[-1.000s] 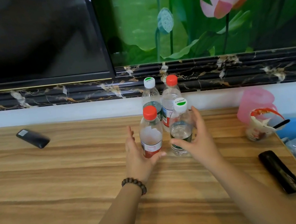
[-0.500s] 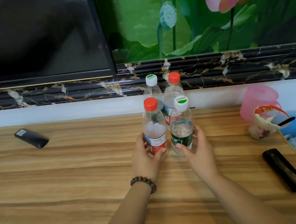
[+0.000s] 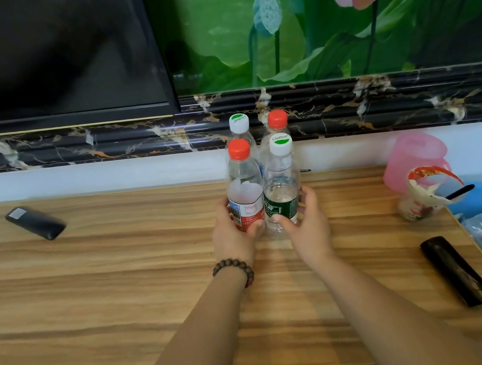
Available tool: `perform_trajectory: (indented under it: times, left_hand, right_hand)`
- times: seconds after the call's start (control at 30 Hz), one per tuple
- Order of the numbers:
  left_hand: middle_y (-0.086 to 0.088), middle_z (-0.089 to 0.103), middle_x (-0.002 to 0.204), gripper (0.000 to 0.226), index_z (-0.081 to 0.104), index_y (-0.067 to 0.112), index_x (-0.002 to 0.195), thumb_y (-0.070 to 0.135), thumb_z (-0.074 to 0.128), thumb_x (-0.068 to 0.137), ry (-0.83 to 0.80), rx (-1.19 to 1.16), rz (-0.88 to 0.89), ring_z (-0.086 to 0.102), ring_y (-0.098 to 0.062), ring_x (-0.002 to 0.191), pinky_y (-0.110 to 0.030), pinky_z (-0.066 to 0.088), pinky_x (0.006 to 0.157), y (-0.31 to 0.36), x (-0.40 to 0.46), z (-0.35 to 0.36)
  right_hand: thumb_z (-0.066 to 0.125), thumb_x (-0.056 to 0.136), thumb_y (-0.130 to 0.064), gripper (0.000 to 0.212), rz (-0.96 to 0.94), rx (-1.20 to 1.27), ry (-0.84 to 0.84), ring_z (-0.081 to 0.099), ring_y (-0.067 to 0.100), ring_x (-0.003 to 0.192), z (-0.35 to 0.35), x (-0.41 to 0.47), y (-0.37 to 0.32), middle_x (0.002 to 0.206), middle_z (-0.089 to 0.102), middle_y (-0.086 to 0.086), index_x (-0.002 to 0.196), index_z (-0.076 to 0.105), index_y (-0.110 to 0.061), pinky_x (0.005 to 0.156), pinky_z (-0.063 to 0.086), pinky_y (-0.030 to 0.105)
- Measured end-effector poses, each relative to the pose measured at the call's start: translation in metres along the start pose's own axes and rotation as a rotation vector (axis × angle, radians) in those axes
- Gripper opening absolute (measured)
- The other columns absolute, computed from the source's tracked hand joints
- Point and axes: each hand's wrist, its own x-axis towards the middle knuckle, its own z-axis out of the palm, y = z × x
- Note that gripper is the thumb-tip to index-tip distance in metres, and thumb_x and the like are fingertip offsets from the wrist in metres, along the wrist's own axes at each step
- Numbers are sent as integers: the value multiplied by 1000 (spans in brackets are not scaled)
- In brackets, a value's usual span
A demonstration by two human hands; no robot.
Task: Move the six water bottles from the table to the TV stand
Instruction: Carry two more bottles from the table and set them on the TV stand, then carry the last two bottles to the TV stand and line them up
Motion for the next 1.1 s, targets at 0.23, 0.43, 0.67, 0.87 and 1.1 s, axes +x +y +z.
perform_trajectory:
  times: [0.23,0.43,0.67,0.87,1.1]
  left_hand:
    - [-1,64,120,75,42,19,133,16,83,70,5,18,-15,63,-19,105,-35,49,94,1,6,3]
    - [-5,49,142,104,30,13,145,43,85,62,-62,110,-72,46,-21,131,-32,38,103,2,-2,-2]
    - [-12,27,155,70,25,10,149,40,53,92,-144,444,-122,22,-26,144,-39,20,117,57,-66,-68]
    - [-5,25,157,64,21,14,151,45,38,97,-243,648,-124,14,-20,147,-38,10,120,153,-108,-143]
    - [-3,26,157,63,22,16,151,46,35,97,-257,698,-226,13,-18,147,-40,10,120,266,-160,-240]
  right_hand:
    - [79,73,-19,74,11,9,7,57,15,111,1,2,3,134,56,1,135,39,-21,93,47,32]
    - [79,71,-29,94,32,1,-58,45,19,132,-7,-7,-5,146,46,3,147,26,-20,108,39,38]
    - [50,93,-44,75,242,-376,-248,22,29,145,-55,-45,-76,156,26,14,150,18,-7,115,24,37]
    - [43,96,-40,62,214,-558,-442,23,28,143,-107,-82,-179,155,28,13,148,24,-11,114,26,38]
    - [35,99,-40,59,95,-668,-604,19,24,146,-166,-118,-313,158,23,8,150,23,-14,118,22,36]
